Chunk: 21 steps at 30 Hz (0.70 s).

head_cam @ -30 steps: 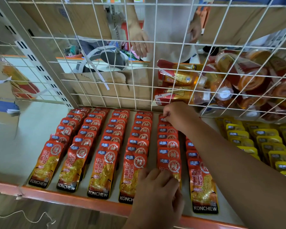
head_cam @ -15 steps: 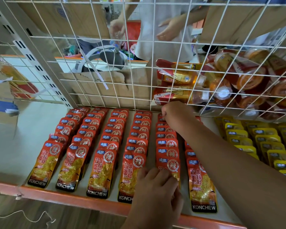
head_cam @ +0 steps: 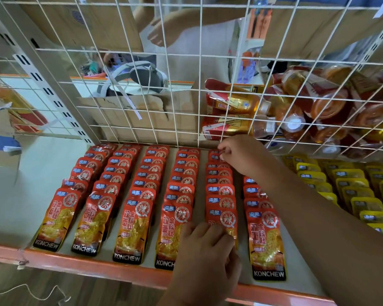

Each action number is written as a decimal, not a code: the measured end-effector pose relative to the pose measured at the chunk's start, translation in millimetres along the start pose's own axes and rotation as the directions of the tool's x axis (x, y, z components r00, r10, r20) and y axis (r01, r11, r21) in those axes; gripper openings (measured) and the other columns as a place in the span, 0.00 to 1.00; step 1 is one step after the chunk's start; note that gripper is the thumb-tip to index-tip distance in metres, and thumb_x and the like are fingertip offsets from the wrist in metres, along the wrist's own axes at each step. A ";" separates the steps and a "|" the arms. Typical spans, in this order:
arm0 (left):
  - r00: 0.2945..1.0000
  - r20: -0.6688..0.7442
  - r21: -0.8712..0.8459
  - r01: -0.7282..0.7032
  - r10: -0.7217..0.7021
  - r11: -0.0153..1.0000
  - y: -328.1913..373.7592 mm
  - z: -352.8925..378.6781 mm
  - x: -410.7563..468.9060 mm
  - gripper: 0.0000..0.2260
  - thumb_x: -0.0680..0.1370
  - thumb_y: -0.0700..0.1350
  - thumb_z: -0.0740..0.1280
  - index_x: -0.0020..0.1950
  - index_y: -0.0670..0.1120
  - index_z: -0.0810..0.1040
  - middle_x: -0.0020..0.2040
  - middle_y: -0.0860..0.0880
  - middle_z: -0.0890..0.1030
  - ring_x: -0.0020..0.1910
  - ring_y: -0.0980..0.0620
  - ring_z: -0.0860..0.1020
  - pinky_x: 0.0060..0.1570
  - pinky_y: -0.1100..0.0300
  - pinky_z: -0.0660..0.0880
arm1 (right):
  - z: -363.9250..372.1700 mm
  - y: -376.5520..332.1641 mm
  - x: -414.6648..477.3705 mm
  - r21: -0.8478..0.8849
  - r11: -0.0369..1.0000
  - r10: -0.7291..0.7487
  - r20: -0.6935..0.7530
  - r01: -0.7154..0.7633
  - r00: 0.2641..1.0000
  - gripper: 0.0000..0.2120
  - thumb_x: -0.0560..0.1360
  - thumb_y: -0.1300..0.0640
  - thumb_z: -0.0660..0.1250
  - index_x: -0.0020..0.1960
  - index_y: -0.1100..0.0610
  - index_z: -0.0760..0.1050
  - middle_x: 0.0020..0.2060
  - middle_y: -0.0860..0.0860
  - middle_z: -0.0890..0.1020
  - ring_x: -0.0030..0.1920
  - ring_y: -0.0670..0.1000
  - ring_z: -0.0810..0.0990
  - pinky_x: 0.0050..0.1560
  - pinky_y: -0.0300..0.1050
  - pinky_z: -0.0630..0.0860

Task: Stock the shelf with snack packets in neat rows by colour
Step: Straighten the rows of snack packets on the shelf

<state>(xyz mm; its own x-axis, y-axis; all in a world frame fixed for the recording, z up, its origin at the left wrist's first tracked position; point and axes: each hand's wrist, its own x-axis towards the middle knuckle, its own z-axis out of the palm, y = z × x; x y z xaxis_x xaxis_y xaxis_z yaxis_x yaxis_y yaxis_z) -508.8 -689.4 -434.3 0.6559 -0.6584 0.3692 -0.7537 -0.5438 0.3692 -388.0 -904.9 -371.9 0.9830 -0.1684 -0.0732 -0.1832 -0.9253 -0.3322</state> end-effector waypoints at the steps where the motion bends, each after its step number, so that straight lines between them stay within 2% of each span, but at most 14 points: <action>1: 1.000 0.000 0.002 -0.001 0.001 1.000 0.1 0.2 -0.2 0.05 0.71 0.52 0.71 0.41 0.52 0.80 0.42 0.56 0.79 0.42 0.54 0.76 0.48 0.51 0.72 | -0.9 0.1 -1.9 0.000 1.000 -0.017 -0.014 0.017 1.000 0.12 0.79 0.51 0.69 0.62 0.50 0.81 0.53 0.48 0.84 0.52 0.49 0.82 0.51 0.44 0.78; 4: 1.000 -0.001 0.000 0.003 -0.003 1.000 -0.2 0.5 -0.9 0.05 0.71 0.52 0.71 0.41 0.52 0.80 0.42 0.56 0.79 0.42 0.54 0.76 0.49 0.51 0.72 | -1.1 -2.1 -5.7 -0.026 0.999 -0.032 0.005 0.032 0.999 0.06 0.79 0.50 0.69 0.51 0.51 0.83 0.46 0.47 0.84 0.46 0.47 0.82 0.48 0.43 0.78; 6: 1.000 -0.001 -0.005 0.006 -0.006 1.000 0.2 0.3 -0.3 0.05 0.71 0.52 0.71 0.41 0.52 0.80 0.43 0.56 0.79 0.42 0.55 0.76 0.49 0.51 0.72 | -0.1 -4.6 -5.7 -0.057 0.998 -0.012 0.022 0.013 1.000 0.06 0.78 0.50 0.70 0.50 0.51 0.83 0.46 0.47 0.84 0.46 0.48 0.82 0.51 0.46 0.80; 11: 1.000 0.010 -0.011 0.012 -0.012 1.000 0.9 -0.7 -0.1 0.05 0.72 0.53 0.71 0.42 0.53 0.80 0.43 0.57 0.79 0.43 0.56 0.76 0.49 0.51 0.73 | -3.4 -12.7 5.8 -0.176 0.982 0.097 0.149 -0.070 0.984 0.09 0.79 0.53 0.68 0.57 0.52 0.82 0.54 0.50 0.83 0.54 0.52 0.81 0.57 0.48 0.78; 15: 1.000 0.017 -0.014 0.013 -0.012 1.000 1.6 -1.5 -0.4 0.05 0.72 0.53 0.71 0.43 0.53 0.80 0.43 0.58 0.79 0.43 0.56 0.76 0.50 0.51 0.73 | -5.8 -10.9 10.5 -0.183 0.978 0.137 0.211 -0.099 0.968 0.11 0.79 0.55 0.68 0.60 0.51 0.81 0.58 0.51 0.82 0.57 0.53 0.80 0.60 0.50 0.78; 18: 1.000 0.019 -0.011 0.013 -0.013 1.000 1.6 -2.2 -0.5 0.05 0.72 0.53 0.71 0.43 0.53 0.80 0.43 0.57 0.79 0.44 0.56 0.76 0.50 0.52 0.73 | -9.0 -13.9 24.0 -0.163 0.963 0.260 0.363 -0.214 0.895 0.17 0.80 0.55 0.68 0.68 0.52 0.76 0.66 0.53 0.77 0.66 0.55 0.75 0.67 0.52 0.73; 21: 1.000 0.022 -0.013 0.013 -0.012 1.000 2.0 -3.1 -0.5 0.05 0.73 0.53 0.70 0.43 0.53 0.80 0.43 0.58 0.79 0.44 0.56 0.76 0.50 0.52 0.73 | -8.1 -11.5 33.9 -0.116 0.952 0.305 0.397 -0.283 0.865 0.19 0.79 0.55 0.68 0.70 0.53 0.75 0.68 0.54 0.75 0.68 0.55 0.74 0.69 0.53 0.71</action>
<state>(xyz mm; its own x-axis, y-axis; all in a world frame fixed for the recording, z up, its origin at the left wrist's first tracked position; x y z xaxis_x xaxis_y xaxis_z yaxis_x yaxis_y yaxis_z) -510.5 -688.6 -431.1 0.6640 -0.6629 0.3458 -0.7448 -0.5452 0.3848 -352.4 -902.7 -363.0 0.7900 -0.2932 -0.5385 -0.4510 -0.8729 -0.1862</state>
